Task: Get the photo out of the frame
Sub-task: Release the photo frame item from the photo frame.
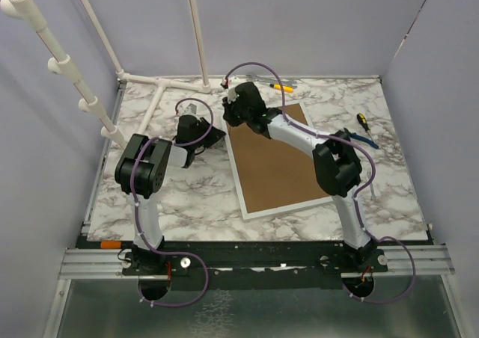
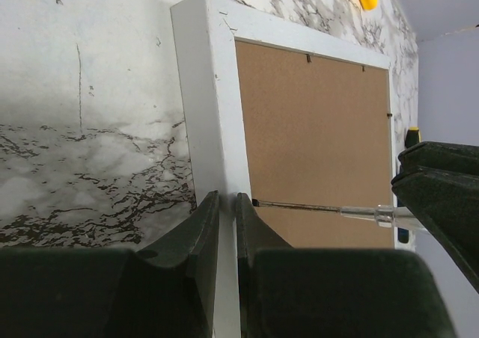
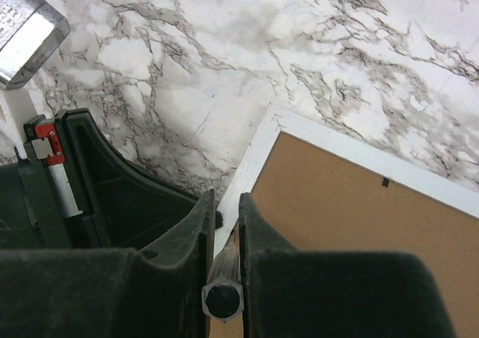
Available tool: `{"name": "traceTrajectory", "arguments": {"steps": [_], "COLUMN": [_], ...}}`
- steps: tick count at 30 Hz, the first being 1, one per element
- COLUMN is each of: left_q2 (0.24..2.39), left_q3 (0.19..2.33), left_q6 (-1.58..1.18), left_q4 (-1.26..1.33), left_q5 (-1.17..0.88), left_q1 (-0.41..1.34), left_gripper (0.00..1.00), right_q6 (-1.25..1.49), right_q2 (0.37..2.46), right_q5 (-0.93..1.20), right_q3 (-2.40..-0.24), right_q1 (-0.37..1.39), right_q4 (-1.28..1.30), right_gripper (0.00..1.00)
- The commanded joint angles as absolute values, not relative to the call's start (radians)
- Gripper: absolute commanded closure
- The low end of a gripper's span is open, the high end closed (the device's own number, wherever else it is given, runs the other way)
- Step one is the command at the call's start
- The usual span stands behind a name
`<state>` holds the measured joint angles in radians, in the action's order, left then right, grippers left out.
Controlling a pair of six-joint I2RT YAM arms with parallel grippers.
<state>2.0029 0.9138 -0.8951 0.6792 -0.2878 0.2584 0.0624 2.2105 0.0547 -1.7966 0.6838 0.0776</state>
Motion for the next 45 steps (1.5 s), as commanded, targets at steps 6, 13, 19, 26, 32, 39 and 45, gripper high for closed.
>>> {"name": "traceTrajectory", "arguments": {"steps": [6, 13, 19, 26, 32, 39, 45], "left_q2": [2.024, 2.038, 2.045, 2.047, 2.046, 2.035, 2.033], "left_q3": [0.905, 0.907, 0.904, 0.900, 0.896, 0.887, 0.886], "left_q6": [-0.884, -0.862, -0.850, -0.845, -0.849, -0.862, -0.879], "left_q4": [0.704, 0.710, 0.719, 0.724, 0.724, 0.724, 0.724], "left_q5": [-0.479, -0.482, -0.482, -0.480, -0.480, -0.471, -0.461], "left_q1": [0.295, 0.294, 0.293, 0.291, 0.287, 0.274, 0.272], "left_gripper": [0.86, 0.87, 0.87, 0.87, 0.87, 0.87, 0.87], "right_q6": [0.153, 0.150, 0.137, 0.129, 0.126, 0.136, 0.191], "right_q2": [2.222, 2.232, 2.232, 2.229, 2.228, 2.194, 2.132], "right_q5": [0.229, 0.222, 0.195, 0.172, 0.166, 0.096, 0.152], "right_q3": [-1.792, -1.799, -1.797, -1.795, -1.792, -1.765, -1.670], "right_q1": [0.786, 0.804, 0.822, 0.842, 0.847, 0.827, 0.746], "right_q4": [0.008, 0.008, 0.009, -0.018, -0.023, -0.019, -0.078], "right_gripper": [0.99, 0.99, 0.99, 1.00, 0.99, 1.00, 1.00]}}
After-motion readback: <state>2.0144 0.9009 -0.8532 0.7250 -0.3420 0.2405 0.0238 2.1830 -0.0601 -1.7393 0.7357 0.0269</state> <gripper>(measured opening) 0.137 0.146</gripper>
